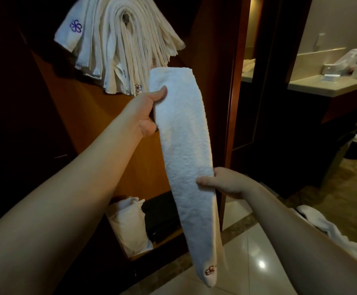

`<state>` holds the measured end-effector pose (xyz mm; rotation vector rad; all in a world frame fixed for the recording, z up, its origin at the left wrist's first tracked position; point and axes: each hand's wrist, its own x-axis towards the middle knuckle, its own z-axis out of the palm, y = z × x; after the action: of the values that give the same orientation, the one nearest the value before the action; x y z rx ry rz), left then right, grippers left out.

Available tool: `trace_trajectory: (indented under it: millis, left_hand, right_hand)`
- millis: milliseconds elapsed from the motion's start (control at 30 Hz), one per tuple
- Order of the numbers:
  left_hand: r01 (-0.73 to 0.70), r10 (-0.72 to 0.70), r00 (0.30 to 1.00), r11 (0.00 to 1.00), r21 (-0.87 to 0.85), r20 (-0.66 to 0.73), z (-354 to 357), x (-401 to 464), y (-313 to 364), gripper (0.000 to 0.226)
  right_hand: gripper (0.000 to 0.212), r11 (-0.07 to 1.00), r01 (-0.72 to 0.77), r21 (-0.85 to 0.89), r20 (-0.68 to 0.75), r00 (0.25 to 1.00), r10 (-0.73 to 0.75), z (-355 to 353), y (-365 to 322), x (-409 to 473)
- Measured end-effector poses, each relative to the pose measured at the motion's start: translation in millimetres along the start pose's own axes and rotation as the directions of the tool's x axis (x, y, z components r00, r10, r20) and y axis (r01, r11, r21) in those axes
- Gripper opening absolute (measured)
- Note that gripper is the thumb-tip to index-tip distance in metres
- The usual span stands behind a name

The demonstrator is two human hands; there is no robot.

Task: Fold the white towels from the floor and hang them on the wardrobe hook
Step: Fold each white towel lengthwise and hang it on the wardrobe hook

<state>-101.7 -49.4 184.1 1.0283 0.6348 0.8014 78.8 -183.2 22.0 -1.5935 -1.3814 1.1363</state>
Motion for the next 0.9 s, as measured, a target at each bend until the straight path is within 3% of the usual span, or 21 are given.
trace_trajectory:
  millis: [67,133,267,467,567,633,733,800,900]
  left_hand:
    - [0.007,-0.007,1.000,1.000,0.005,-0.027,3.3,4.8,2.1,0.029]
    - [0.023,-0.023,0.999,1.000,0.010,-0.045,5.3,9.7,2.7,0.027]
    - [0.037,-0.035,0.997,0.999,0.034,-0.064,9.1,20.5,6.2,0.020]
    - [0.020,-0.009,0.991,0.997,0.079,-0.135,5.4,47.0,11.9,0.032]
    - [0.021,-0.002,0.981,0.995,0.095,-0.194,-2.4,61.9,5.0,0.052]
    - [0.043,-0.018,0.972,0.994,0.103,-0.236,-10.8,70.5,-4.1,0.055]
    - [0.130,-0.118,0.986,0.986,0.101,-0.118,-29.1,75.1,-27.6,0.049]
    - [0.208,-0.223,0.974,0.948,0.239,0.037,-40.8,68.6,-49.8,0.064]
    - [0.270,-0.304,0.950,0.913,0.306,0.067,-53.0,53.0,-88.0,0.082]
  right_hand:
    - [0.091,0.999,0.005,0.043,-0.027,1.000,-0.004,1.9,6.8,-4.9]
    - [0.100,0.978,0.016,0.206,-0.031,0.999,-0.010,5.4,14.5,-7.8]
    - [0.097,0.898,-0.019,0.440,0.070,0.997,-0.014,16.4,24.8,-12.1]
    - [0.062,0.921,-0.167,0.352,0.190,0.976,0.105,27.5,20.2,-21.6]
    - [0.051,0.918,-0.157,0.364,0.186,0.978,0.093,21.6,12.1,-25.2]
    - [0.052,0.903,-0.122,0.412,0.166,0.984,0.057,16.3,6.7,-27.0]
    - [0.059,0.851,-0.049,0.524,0.108,0.994,-0.010,7.2,-5.0,-29.1]
    - [0.055,0.785,-0.005,0.620,0.054,0.998,-0.036,0.3,-15.0,-29.5]
    - [0.045,0.720,0.064,0.691,-0.047,0.998,-0.043,-11.7,-31.1,-28.6]
